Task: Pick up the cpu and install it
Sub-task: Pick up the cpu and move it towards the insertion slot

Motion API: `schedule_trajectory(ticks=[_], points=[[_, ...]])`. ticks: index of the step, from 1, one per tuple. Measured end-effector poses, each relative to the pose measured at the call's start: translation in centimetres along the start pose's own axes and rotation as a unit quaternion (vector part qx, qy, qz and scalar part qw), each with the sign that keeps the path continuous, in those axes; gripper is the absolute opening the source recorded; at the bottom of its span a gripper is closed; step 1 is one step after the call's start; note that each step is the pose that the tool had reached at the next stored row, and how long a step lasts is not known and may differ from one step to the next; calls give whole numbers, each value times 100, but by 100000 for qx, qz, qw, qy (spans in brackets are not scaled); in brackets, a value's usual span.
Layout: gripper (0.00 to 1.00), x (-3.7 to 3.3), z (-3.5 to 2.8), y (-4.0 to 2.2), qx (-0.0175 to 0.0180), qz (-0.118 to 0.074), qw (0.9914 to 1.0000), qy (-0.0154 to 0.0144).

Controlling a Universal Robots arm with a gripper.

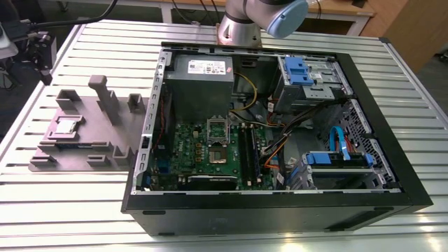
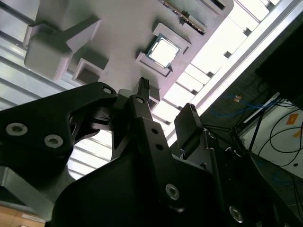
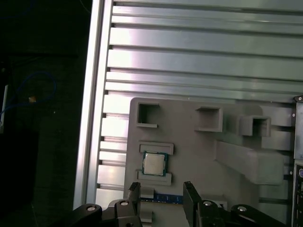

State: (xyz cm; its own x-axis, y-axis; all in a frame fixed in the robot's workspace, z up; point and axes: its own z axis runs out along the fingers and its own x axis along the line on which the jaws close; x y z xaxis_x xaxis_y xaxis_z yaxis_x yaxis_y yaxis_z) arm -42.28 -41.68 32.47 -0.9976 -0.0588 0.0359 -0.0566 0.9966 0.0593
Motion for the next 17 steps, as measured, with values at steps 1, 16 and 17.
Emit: schedule_trajectory(ticks=[1,16,17], points=[[49,0,11,-5,-4,1,100000,33],[49,-5,133,-36,-23,10,100000,151],[49,-6,138,-36,-20,11,100000,156]])
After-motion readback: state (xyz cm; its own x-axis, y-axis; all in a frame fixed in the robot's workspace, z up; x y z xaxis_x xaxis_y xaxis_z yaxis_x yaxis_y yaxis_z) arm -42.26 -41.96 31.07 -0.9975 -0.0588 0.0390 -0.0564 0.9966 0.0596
